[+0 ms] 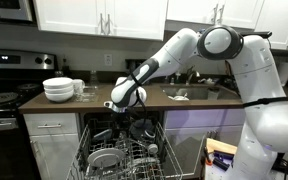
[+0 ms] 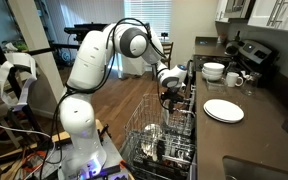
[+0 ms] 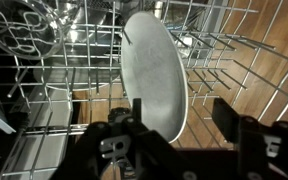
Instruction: Remove one plate from the pile on the right and put it in the dishwasher
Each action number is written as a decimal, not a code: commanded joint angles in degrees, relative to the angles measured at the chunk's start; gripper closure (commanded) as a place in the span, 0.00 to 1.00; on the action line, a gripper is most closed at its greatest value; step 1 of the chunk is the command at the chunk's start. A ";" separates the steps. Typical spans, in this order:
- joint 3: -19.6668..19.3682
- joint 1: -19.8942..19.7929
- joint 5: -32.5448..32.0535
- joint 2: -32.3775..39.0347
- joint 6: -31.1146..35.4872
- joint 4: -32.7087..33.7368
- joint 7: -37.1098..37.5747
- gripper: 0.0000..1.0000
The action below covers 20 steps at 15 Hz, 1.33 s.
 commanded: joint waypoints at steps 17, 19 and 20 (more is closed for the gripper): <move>-2.65 8.13 -28.16 -20.59 9.47 -16.18 5.92 0.00; -2.73 8.54 -30.37 -22.81 10.00 -18.47 5.83 0.00; -2.78 8.73 -31.50 -23.94 10.26 -19.66 5.85 0.00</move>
